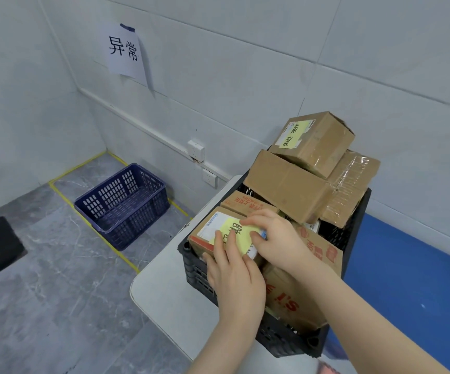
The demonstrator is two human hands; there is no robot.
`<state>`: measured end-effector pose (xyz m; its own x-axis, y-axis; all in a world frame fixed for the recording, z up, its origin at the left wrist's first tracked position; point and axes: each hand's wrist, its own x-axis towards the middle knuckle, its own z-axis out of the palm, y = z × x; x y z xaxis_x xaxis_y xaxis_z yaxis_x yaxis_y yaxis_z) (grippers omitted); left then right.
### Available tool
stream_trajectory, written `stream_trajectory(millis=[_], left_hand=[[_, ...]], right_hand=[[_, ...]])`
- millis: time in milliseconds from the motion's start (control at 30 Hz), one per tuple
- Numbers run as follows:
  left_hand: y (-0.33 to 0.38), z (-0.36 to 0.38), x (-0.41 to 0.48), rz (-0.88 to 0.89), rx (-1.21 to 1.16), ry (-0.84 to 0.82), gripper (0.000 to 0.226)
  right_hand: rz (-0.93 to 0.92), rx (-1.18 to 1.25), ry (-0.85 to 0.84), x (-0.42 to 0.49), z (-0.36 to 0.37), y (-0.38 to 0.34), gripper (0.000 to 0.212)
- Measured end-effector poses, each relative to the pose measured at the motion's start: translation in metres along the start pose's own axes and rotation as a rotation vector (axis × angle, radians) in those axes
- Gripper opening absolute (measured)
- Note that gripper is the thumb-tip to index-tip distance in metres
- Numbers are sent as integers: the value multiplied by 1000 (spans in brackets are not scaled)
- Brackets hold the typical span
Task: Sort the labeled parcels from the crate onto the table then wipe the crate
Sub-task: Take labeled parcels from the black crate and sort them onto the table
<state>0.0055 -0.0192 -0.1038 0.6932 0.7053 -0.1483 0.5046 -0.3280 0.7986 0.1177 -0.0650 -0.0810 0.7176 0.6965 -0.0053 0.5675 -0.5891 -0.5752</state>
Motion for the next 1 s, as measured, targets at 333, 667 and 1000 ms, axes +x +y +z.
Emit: stream_trajectory(millis=[333, 667, 1000], left_hand=[[-1, -1, -2, 94, -108, 85, 47], [33, -39, -1, 400, -127, 189, 53], [47, -24, -14, 574, -197, -101, 44]], right_hand=[[-39, 23, 10, -3, -9, -11, 36], [-98, 234, 336, -38, -42, -33, 34], [113, 106, 522, -108, -54, 0, 25]])
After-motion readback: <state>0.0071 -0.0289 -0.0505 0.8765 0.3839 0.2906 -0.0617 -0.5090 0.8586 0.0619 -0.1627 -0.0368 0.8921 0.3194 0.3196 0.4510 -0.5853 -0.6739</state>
